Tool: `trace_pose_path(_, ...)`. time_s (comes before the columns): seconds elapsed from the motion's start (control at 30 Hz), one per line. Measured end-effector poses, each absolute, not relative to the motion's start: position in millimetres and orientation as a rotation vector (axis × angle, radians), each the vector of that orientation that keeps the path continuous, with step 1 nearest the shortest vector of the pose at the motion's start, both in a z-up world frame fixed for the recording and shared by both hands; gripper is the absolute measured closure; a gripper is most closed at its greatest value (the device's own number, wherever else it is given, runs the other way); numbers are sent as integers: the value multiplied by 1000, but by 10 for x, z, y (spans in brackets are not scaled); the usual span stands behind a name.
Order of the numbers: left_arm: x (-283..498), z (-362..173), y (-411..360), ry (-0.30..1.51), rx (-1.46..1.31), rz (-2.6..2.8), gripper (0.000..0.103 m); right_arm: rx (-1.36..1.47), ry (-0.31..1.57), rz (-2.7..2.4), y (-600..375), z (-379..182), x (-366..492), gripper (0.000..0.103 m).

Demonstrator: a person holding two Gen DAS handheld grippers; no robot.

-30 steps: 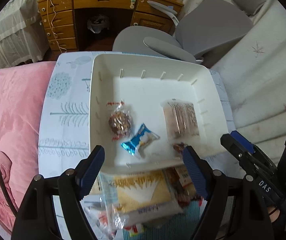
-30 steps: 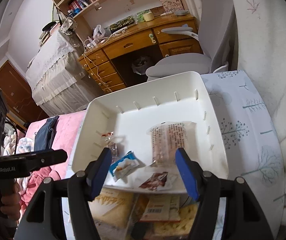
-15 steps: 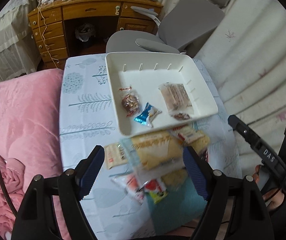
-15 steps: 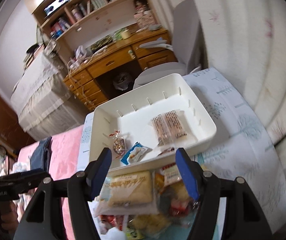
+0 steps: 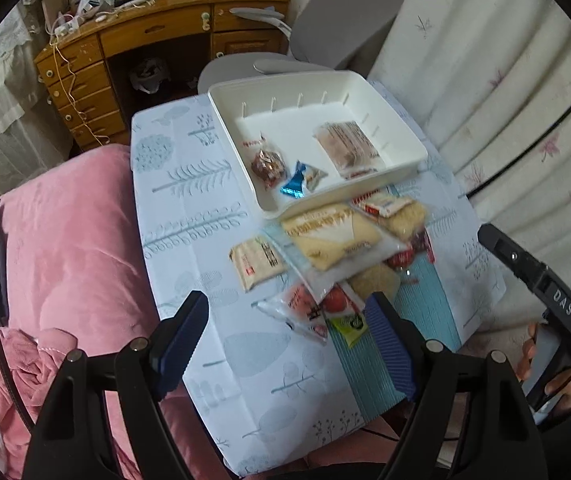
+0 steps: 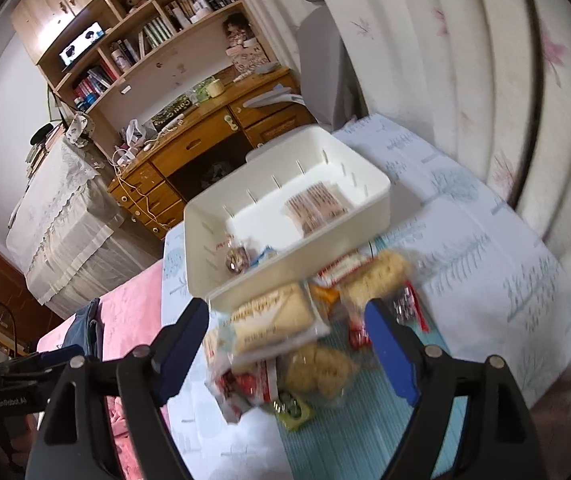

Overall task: Organize snacks
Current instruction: 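Move both tools back toward the pile of bagged snacks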

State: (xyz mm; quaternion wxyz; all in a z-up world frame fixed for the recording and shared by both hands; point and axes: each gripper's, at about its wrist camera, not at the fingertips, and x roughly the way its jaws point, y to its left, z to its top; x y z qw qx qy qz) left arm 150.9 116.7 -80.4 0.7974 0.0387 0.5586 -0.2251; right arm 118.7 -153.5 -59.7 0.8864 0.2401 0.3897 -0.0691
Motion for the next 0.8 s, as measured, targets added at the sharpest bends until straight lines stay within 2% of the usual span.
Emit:
trace_pose_path(0.33, 1460, -1152, 980, 1229, 140, -503, 23, 595, 911, -139, -1517, -1056, 849, 21)
trace_pose_path(0.8, 1610, -1541, 230, 1167, 504, -597, 23, 524, 1083, -48, -1409, -1747, 1110, 21)
